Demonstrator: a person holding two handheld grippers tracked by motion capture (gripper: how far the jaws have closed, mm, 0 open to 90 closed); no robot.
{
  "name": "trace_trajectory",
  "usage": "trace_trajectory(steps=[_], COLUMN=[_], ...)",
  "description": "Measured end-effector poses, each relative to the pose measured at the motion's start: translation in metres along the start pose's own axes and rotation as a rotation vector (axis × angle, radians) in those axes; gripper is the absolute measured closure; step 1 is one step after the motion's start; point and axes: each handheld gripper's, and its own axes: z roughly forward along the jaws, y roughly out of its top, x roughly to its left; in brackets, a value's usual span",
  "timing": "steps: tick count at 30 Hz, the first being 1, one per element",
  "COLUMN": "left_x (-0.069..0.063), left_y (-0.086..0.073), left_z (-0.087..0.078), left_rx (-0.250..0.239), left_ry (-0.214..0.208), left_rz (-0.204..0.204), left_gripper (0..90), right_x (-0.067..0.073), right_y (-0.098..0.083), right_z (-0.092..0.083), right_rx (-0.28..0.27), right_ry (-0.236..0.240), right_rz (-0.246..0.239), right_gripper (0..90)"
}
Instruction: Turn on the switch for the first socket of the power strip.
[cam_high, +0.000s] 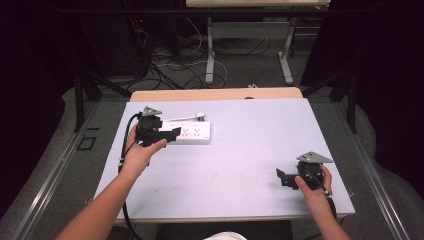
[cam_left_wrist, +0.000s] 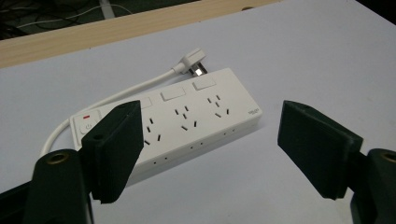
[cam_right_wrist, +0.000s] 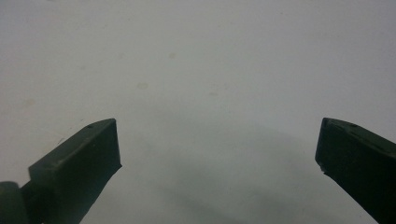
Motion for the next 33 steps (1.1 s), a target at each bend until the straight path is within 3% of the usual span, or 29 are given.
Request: trace_trajectory(steps=[5,15,33], left_x=[0.002,0.006,0.022], left_y=[0.007,0.027,0.050], left_z=[0.002,0.002,0.012], left_rx=[0.011,0.004,0.039], left_ry=[0.005,-0.001,0.028], left_rz=[-0.005,-0.062,-0.096], left_gripper=[23.0,23.3,23.0], right_x=[0.000,-0.001,-0.001], right_y=[0.000,0.000,-0.001], right_z=[0.000,0.000,0.002], right_rx=[0.001,0.002,0.006], right_ry=[0.001,-0.002,-0.003], right_rz=[0.001,-0.006,-0.006], right_gripper=[0.0,0.0,0.0])
